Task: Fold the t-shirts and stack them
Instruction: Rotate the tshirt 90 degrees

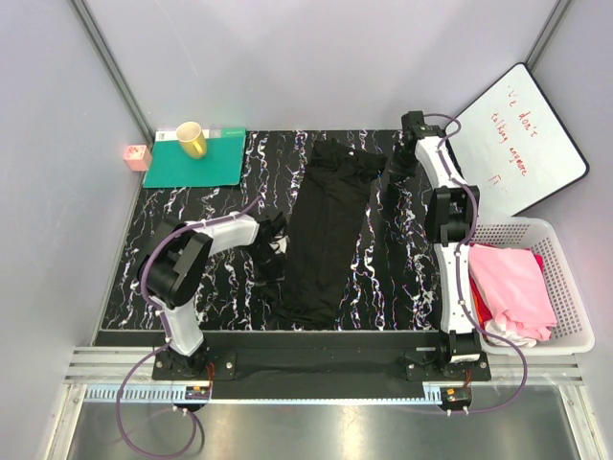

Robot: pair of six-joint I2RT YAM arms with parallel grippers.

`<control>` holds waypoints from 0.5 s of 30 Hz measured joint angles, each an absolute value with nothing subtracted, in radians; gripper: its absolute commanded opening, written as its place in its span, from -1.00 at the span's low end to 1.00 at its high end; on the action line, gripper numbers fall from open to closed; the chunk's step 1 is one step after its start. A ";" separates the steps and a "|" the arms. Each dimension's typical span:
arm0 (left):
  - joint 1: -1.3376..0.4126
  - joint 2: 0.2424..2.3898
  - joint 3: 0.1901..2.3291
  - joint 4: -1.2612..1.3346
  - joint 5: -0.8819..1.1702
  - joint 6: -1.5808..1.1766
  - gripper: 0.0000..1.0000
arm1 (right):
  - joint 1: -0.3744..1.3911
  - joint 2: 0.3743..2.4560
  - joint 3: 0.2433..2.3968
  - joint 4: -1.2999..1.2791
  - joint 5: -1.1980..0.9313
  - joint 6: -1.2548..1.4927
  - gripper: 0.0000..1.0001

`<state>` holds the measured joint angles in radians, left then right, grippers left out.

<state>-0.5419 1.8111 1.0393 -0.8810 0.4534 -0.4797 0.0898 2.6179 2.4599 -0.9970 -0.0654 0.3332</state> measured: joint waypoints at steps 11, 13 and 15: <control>-0.566 1.821 1.127 -0.917 0.496 -0.479 -1.00 | 0.090 2.781 2.709 -0.977 -0.155 0.393 -1.00; -0.572 1.821 1.128 -0.925 0.509 -0.478 -1.00 | 0.090 2.791 2.717 -0.954 -0.185 0.403 -1.00; -0.582 1.821 1.128 -0.932 0.528 -0.476 -1.00 | 0.092 2.800 2.723 -0.929 -0.213 0.410 -1.00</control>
<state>-0.5823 1.8206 1.1282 -0.9321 0.5282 -0.4763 0.0921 2.8002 2.7228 -0.9291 -0.2131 0.4095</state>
